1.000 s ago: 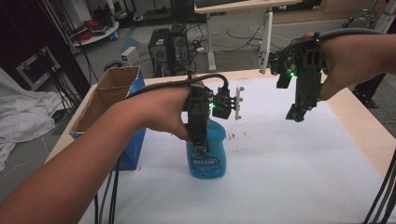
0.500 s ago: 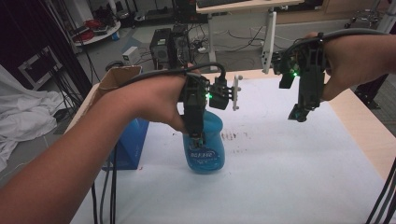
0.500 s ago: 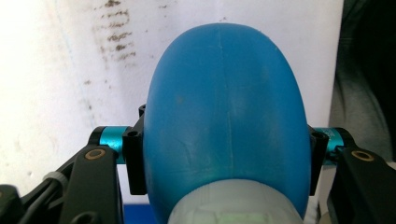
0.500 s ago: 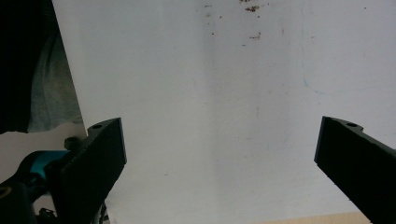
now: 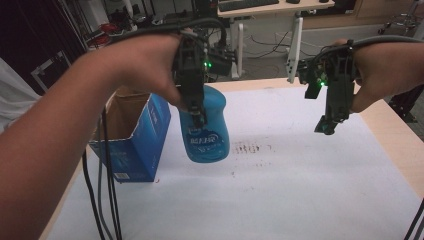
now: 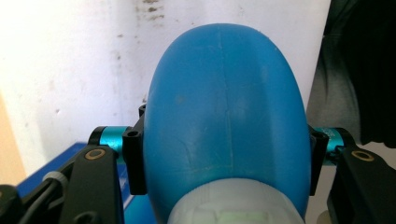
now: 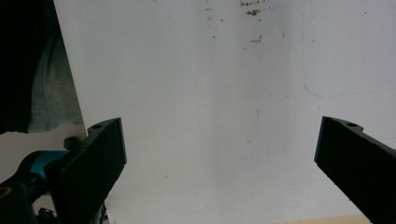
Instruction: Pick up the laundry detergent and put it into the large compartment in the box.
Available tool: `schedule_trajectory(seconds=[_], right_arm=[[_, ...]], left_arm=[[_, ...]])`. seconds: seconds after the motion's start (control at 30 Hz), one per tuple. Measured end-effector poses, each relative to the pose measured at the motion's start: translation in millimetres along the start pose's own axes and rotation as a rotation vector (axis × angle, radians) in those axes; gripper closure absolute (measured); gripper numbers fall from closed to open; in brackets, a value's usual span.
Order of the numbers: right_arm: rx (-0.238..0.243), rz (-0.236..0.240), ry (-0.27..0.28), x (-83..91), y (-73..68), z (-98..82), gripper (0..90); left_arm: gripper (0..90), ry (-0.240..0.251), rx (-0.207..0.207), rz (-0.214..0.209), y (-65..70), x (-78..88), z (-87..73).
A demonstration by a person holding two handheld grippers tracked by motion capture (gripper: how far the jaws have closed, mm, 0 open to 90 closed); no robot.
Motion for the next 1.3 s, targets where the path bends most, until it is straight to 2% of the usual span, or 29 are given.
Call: schedule_trajectory(seconds=[0.23, 0.37, 0.43, 0.53, 0.67, 0.8, 1.03, 1.17, 1.3], right_arm=[[0.009, 0.000, 0.002, -1.1, 0.3, 3.1, 1.2], [0.014, 0.002, 0.001, -1.4, 0.4, 5.5, 1.2], [0.012, 0.002, 0.000, -1.7, 0.4, 6.6, 1.2], [0.018, 0.005, -0.004, -2.4, -0.1, 8.5, 1.2], [0.016, 0.003, -0.005, -2.2, -0.6, 9.2, 1.2], [0.014, 0.004, -0.009, -3.1, 0.2, 8.9, 1.2], [0.015, 0.007, -0.013, -4.2, 0.5, 11.6, 1.2], [0.017, 0.009, -0.013, -5.4, 1.5, 13.0, 1.2], [0.018, 0.010, -0.016, -6.9, 2.2, 15.6, 1.2]], left_arm=[[38.2, 0.017, 0.092, -0.003, -12.3, 37.7, -20.3], [38.2, 0.035, 0.194, -0.030, -24.4, 52.9, -36.3], [38.2, 0.040, 0.242, -0.029, -29.7, 57.7, -44.4], [38.2, 0.031, 0.312, -0.026, -37.7, 60.4, -56.8], [38.2, 0.046, 0.414, -0.038, -47.5, 64.4, -76.8], [38.2, 0.049, 0.510, -0.043, -58.3, 67.8, -100.0], [38.2, 0.055, 0.674, -0.056, -69.5, 68.7, -142.7], [38.1, 0.034, 0.738, -0.063, -73.4, 66.8, -164.4], [38.1, 0.024, 0.803, -0.058, -75.4, 63.4, -178.6]])
Point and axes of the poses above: each handheld gripper's, and its own axes: x roughly backward along the jaws, z roughly out of its top, y roughly to its right, the point moved 1 cm from there along -x, roughly forward along the jaws, and after that the axes turned 3 degrees about -y, right-handed, at the moved point
